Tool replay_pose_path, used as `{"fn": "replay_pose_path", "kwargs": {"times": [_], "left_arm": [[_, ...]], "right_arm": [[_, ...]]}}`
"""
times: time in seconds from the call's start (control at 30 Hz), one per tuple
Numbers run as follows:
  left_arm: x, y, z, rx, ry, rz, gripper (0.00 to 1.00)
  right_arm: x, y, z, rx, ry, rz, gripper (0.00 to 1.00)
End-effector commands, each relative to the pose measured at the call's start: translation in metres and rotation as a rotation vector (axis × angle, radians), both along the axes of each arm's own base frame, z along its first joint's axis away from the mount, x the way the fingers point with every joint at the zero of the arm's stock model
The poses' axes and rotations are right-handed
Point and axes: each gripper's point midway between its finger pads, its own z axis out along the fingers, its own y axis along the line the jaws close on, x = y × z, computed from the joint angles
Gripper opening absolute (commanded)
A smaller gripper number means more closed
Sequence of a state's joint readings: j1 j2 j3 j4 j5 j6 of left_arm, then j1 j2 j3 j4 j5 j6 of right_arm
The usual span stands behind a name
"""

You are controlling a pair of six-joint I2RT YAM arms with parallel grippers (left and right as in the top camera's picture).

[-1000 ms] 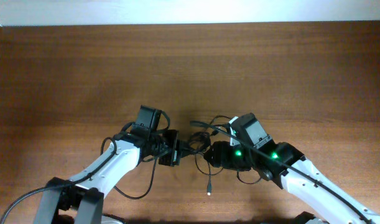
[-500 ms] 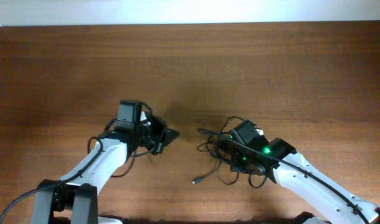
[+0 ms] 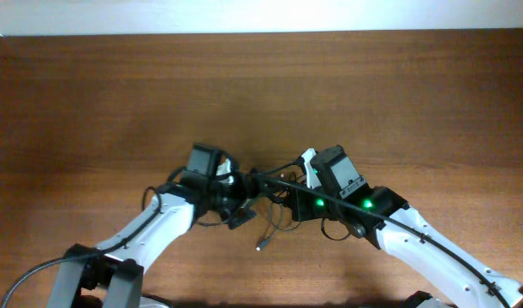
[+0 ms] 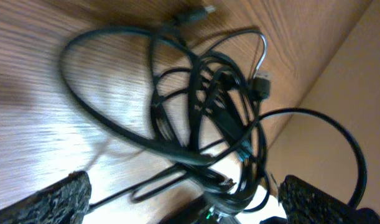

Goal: Untangle cables

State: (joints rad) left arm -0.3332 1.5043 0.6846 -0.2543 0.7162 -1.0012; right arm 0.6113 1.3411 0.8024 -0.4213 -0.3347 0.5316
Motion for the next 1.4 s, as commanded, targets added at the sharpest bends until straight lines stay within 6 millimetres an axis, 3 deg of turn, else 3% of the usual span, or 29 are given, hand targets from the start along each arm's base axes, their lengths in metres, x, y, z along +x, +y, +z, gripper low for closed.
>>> {"fn": "replay_pose_path", "kwargs": {"times": [0.0,0.03,0.07,0.1,0.17,0.2,0.27,0.3,0.33,0.37,0.43,0.47,0.57,0.6,0.63,0.67,0.7,0.73,0.77,0.8,0.9,0.93,1.03,1.13,1.3,1.33,1.37], "left_arm": [[0.009,-0.009,-0.008,0.113,0.024,0.169,0.68],[0.021,0.005,-0.016,0.207,-0.026,0.241,0.41],[0.03,0.017,-0.019,0.267,-0.06,0.29,0.08],[0.037,0.026,-0.021,0.316,-0.091,0.331,0.0],[0.064,0.057,-0.018,0.402,-0.181,0.465,0.0],[0.075,0.064,-0.012,0.383,-0.205,0.504,0.0],[0.093,0.074,0.0,0.297,-0.223,0.545,0.0],[0.098,0.069,0.009,0.2,-0.226,0.503,0.0],[0.105,0.061,0.028,0.117,-0.349,0.352,0.0],[0.105,0.054,0.043,0.107,-0.566,0.121,0.0],[0.088,0.043,0.043,0.103,-0.695,-0.114,0.0],[0.076,0.032,0.049,0.06,-0.795,-0.258,0.0],[0.073,0.03,0.049,0.063,-0.832,-0.302,0.0],[0.075,0.032,0.047,0.067,-0.798,-0.267,0.0],[0.082,0.047,0.033,0.1,-0.577,-0.049,0.0],[0.077,0.069,0.007,0.124,-0.194,0.301,0.0],[0.066,0.075,-0.004,0.108,0.002,0.452,0.0],[0.044,0.071,-0.012,0.01,0.369,0.693,0.1],[0.029,0.057,-0.007,-0.09,0.602,0.775,0.04],[0.032,0.048,0.003,-0.167,0.665,0.784,0.0],[0.073,0.032,0.046,-0.371,0.485,0.704,0.0],[0.076,0.031,0.049,-0.38,0.469,0.7,0.0],[0.073,0.029,0.051,-0.39,0.483,0.678,0.0],[0.071,0.027,0.052,-0.395,0.49,0.666,0.0],[0.07,0.026,0.053,-0.4,0.496,0.655,0.0],[0.069,0.025,0.053,-0.401,0.497,0.653,0.0],[0.07,0.026,0.053,-0.401,0.497,0.654,0.0]], "right_arm": [[-0.005,0.005,0.005,0.022,0.021,0.025,0.04],[-0.011,0.001,0.001,0.002,0.052,0.026,0.04],[-0.017,-0.003,-0.004,-0.018,0.083,0.027,0.04],[-0.026,-0.004,-0.006,-0.028,0.1,0.073,0.04],[-0.07,-0.015,-0.015,-0.066,0.202,0.272,0.04],[-0.082,-0.027,-0.022,-0.126,0.243,0.288,0.04],[-0.083,-0.049,-0.033,-0.247,0.26,0.244,0.04],[-0.076,-0.055,-0.036,-0.282,0.26,0.164,0.04],[-0.068,-0.051,-0.035,-0.266,0.248,0.12,0.05],[-0.05,-0.038,-0.029,-0.208,0.19,0.079,0.3],[-0.023,-0.019,-0.016,-0.121,0.074,0.056,0.51],[-0.011,-0.011,-0.008,-0.083,0.017,0.054,0.56],[-0.002,0.007,0.008,0.013,-0.039,0.084,0.57],[-0.007,0.013,0.011,0.049,-0.022,0.112,0.57],[-0.017,0.02,0.015,0.097,0.011,0.152,0.57],[-0.029,0.029,0.022,0.167,0.054,0.21,0.61],[-0.036,0.033,0.026,0.2,0.074,0.241,0.62],[-0.041,0.036,0.029,0.225,0.092,0.261,0.63],[-0.043,0.037,0.03,0.235,0.102,0.27,0.64],[-0.049,0.039,0.033,0.257,0.089,0.324,0.65],[-0.054,0.041,0.037,0.282,0.102,0.352,0.66],[-0.054,0.041,0.037,0.277,0.078,0.373,0.66],[-0.024,0.029,0.022,0.128,-0.091,0.331,0.67],[0.002,0.043,0.024,0.146,-0.216,0.345,0.67],[0.028,0.063,-0.023,0.136,-0.212,0.34,0.66],[0.033,0.067,-0.03,0.141,-0.222,0.34,0.62],[0.037,0.071,-0.037,0.15,-0.226,0.344,0.33]]}}
